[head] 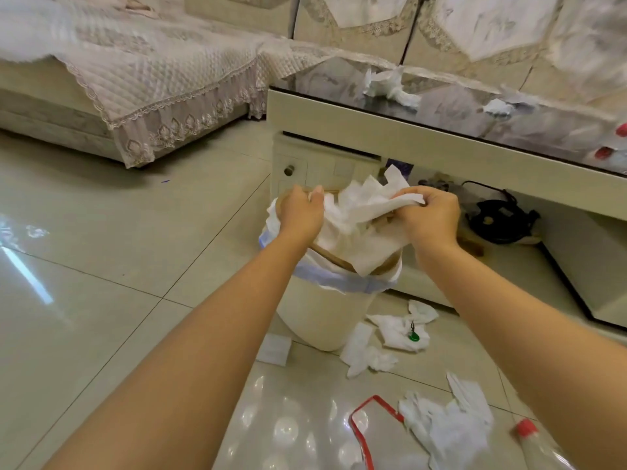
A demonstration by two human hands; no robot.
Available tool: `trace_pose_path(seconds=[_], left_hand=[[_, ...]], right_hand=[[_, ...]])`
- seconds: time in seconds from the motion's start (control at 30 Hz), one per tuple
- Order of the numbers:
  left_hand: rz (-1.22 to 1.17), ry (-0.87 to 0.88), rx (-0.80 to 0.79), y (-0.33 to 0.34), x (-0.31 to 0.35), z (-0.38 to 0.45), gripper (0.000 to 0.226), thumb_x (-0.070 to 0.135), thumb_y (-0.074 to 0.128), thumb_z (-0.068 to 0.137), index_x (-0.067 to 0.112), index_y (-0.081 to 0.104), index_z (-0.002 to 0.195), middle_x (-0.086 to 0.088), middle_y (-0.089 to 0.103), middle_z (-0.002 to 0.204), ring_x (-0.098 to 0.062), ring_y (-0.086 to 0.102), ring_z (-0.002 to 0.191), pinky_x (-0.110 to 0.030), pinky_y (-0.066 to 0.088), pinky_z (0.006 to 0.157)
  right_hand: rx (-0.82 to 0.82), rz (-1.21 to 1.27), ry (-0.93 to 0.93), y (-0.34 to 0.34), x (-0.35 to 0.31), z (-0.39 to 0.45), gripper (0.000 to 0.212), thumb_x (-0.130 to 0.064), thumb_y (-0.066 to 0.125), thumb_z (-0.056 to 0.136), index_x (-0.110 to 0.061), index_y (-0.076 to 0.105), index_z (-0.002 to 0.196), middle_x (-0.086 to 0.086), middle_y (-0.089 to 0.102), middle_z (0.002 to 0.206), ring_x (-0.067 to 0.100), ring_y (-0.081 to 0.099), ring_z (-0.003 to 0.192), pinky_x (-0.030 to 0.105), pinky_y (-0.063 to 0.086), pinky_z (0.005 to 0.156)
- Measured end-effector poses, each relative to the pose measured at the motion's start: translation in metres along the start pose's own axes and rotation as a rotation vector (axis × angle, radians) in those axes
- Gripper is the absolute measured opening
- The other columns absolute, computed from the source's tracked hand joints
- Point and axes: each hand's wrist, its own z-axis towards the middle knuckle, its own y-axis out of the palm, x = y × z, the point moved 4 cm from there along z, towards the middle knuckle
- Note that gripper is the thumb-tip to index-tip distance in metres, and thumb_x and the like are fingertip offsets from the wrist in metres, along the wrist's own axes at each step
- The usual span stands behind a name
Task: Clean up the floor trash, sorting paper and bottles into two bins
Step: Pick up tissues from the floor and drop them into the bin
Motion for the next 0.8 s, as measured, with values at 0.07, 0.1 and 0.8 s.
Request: trace_pose_path(seconds=[0.07,0.1,0.8], left_hand=[[-0.05,0.017,-0.033,0.0,-0.006,0.0,0.036,0.034,0.039,0.099,0.007,0.052,0.119,-0.006,0.057,0.115,-0.025,0.055,0.108,-0.039,0.044,0.095],[-0.077,0.028,-0.053,0.0,-0.01,0.0,0.035,0.033,0.039,0.1,0.009,0.051,0.123,-0.005,0.057,0.119,-0.024,0.055,0.112,-0.039,0.045,0.098],[-0.22,0.239,0.021,-0.028,-0.034,-0.054,0.045,0.027,0.064,0.089,0.028,0.042,0.127,-0.007,0.067,0.086,-0.014,0.065,0.075,-0.022,0.054,0.071]], right_hand=[[0.023,-0.013,0.003,0.002,0.005,0.007,0.028,-0.006,0.062,0.083,-0.026,0.072,0.067,-0.002,0.071,0.079,0.018,0.065,0.082,0.042,0.058,0.078],[0.037,-0.023,0.001,0.004,0.007,0.01,0.028,-0.006,0.062,0.084,-0.027,0.071,0.066,-0.002,0.07,0.079,0.018,0.065,0.082,0.042,0.058,0.078],[-0.331,-0.308,-0.3,0.037,0.006,-0.03,0.036,-0.032,0.069,0.08,-0.03,0.066,0.116,-0.003,0.052,0.138,0.016,0.043,0.129,0.041,0.037,0.108]])
